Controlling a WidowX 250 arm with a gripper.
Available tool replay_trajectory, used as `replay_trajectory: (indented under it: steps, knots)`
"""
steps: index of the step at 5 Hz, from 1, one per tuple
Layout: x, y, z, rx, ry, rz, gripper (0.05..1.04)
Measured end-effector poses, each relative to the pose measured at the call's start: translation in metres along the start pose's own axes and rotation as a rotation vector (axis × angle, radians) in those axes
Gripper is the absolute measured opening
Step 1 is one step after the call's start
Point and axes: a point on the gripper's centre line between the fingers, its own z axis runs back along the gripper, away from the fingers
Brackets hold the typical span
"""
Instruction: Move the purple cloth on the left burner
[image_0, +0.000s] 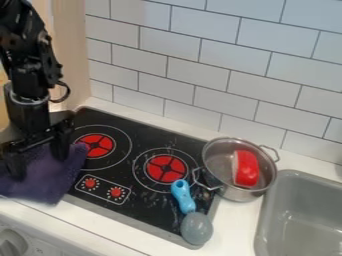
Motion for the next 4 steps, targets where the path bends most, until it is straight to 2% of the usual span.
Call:
replay_trajectory:
  steps: [2, 3, 4]
  knots:
    - [0.003, -0.007, 0.000, -0.005, -0.006, -0.002, 0.999]
    - [0.009, -0.017, 0.002, -0.022, -0.020, -0.003, 0.999]
    - [0.016, -0.036, 0.007, -0.067, -0.036, -0.014, 0.999]
